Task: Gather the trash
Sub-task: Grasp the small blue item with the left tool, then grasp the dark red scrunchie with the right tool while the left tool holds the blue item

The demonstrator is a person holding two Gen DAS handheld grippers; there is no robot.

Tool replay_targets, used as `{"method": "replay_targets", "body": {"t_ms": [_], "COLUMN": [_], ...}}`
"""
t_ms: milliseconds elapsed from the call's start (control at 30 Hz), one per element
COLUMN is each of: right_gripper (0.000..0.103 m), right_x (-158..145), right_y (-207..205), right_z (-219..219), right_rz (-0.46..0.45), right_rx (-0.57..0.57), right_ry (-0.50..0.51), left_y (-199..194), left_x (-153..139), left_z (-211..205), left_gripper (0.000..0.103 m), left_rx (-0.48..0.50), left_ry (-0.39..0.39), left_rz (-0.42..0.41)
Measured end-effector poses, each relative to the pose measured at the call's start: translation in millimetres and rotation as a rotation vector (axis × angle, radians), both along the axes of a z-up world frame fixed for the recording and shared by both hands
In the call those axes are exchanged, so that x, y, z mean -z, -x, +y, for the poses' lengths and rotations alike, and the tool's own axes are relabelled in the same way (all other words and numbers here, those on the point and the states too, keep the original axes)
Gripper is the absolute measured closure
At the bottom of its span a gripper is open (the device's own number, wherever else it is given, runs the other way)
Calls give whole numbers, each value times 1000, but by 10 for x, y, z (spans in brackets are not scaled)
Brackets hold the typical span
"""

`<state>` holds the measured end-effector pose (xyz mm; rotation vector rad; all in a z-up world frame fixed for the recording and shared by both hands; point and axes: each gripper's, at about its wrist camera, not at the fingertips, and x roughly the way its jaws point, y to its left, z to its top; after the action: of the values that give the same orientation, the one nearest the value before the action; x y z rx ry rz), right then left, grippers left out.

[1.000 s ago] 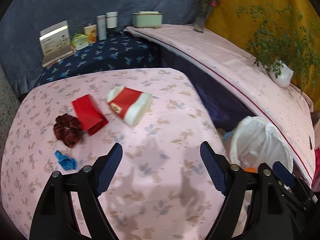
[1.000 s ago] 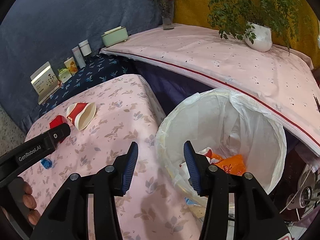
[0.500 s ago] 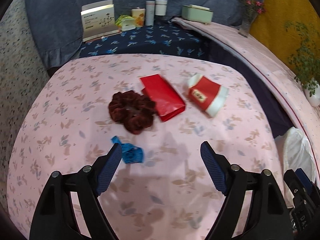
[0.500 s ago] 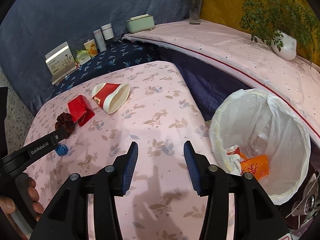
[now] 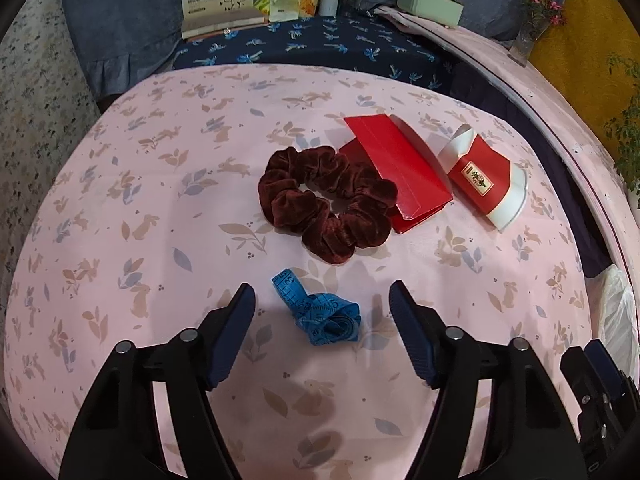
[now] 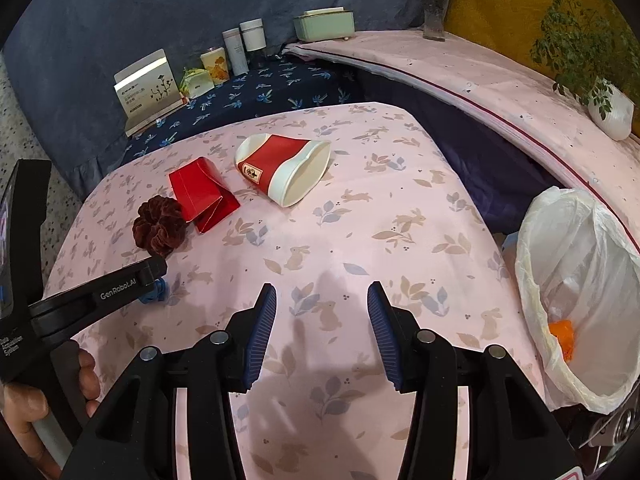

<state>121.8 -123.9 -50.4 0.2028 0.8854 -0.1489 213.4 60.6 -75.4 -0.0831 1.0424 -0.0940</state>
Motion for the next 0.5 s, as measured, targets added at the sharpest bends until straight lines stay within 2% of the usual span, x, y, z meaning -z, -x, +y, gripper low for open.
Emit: {"method": "replay_targets", "body": {"t_ms": [100,233,333,500], "right_gripper": [56,56,56,56], "right_x": [35,67,79,68], "right_y": [-70,-160,-228,-366], "right_z": [70,152,223,413], "right_rz": [9,18,23,21], "right_rx": [-9,-23,-37,-76], "right_ry": [1,2,2,0], "left_y": [-52,-92,-110,-125], "left_x": [67,121,111,25], "left_z": [-16,-22,38,224], "left_gripper": [52,84,87,88], "left_rx": [23,50,57,39], "left_ry": [13,24,58,70], "left_rz": [18,28,33,13]}}
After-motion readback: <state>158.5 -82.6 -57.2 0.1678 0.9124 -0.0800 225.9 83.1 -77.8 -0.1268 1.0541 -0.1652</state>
